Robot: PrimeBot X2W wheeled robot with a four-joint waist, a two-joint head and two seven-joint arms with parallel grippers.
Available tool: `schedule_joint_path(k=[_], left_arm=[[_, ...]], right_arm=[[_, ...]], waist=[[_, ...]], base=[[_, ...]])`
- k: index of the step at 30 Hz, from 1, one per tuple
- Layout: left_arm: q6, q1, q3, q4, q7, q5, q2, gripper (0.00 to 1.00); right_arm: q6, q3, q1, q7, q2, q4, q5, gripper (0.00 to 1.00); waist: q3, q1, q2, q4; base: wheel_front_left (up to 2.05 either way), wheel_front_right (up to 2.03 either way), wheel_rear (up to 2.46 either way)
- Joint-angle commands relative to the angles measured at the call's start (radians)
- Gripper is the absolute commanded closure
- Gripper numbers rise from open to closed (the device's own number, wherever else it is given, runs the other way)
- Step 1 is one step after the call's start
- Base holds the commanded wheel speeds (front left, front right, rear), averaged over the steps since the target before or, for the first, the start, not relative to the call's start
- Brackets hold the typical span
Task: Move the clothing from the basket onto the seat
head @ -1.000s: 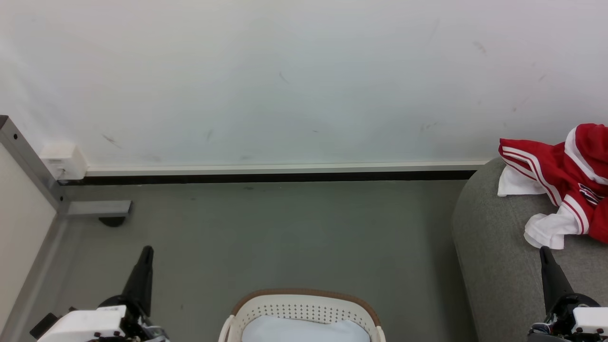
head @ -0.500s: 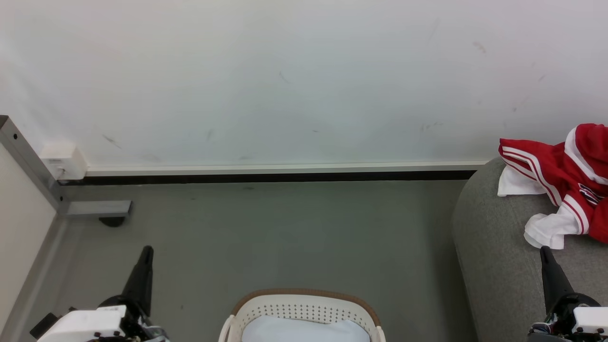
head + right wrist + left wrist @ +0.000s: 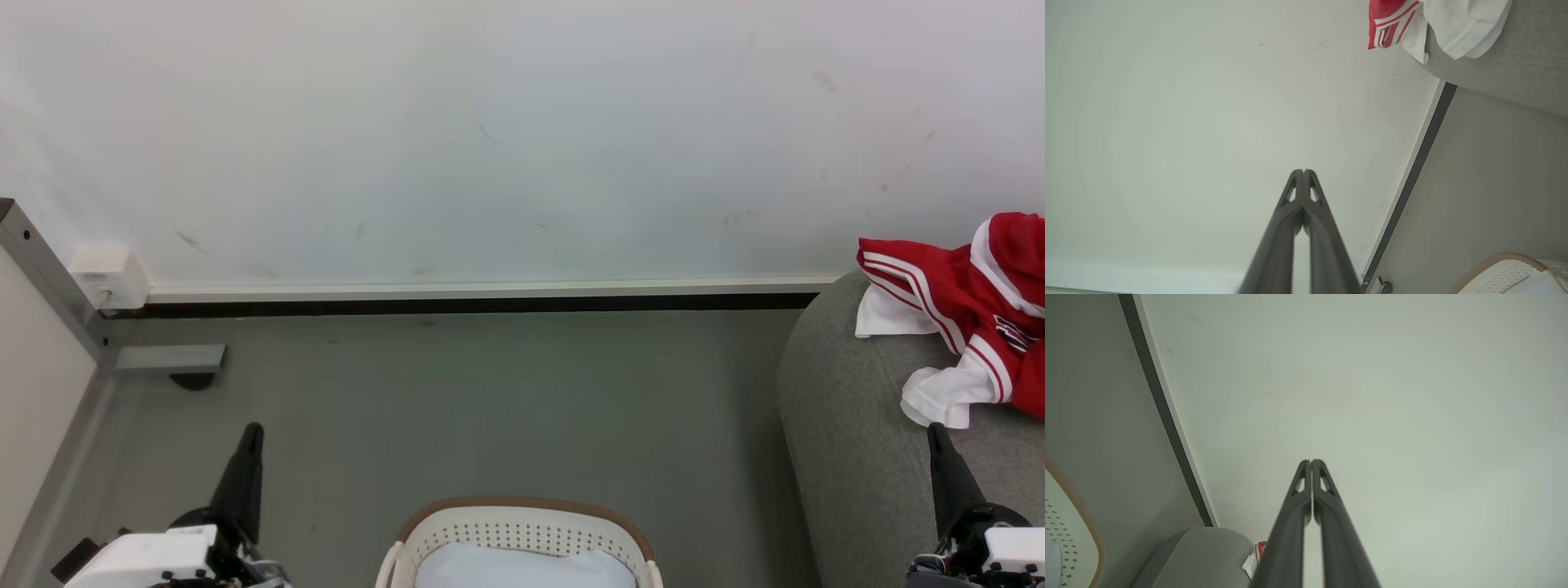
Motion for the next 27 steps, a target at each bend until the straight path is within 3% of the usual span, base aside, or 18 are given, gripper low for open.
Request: schedule_joint_path(k=[1, 27], left_arm=[[0.0, -0.01, 0.002, 0.0, 0.003, -0.013, 0.002, 1.0], [0.0, -0.01, 0.002, 0.0, 0.003, -0.013, 0.002, 1.0]], right_arm=[[-0.002, 0.001, -0.006, -0.006, -0.008, -0.002, 0.007, 1.0], [-0.002, 0.028, -0.003, -0.026, -0.027, -0.006, 0.031, 1.0]], waist=[[0.0, 0.0, 0.0, 0.0], [0.0, 0.0, 0.0, 0.0]], base=[[0.0, 0.0, 0.0], [0.0, 0.0, 0.0]])
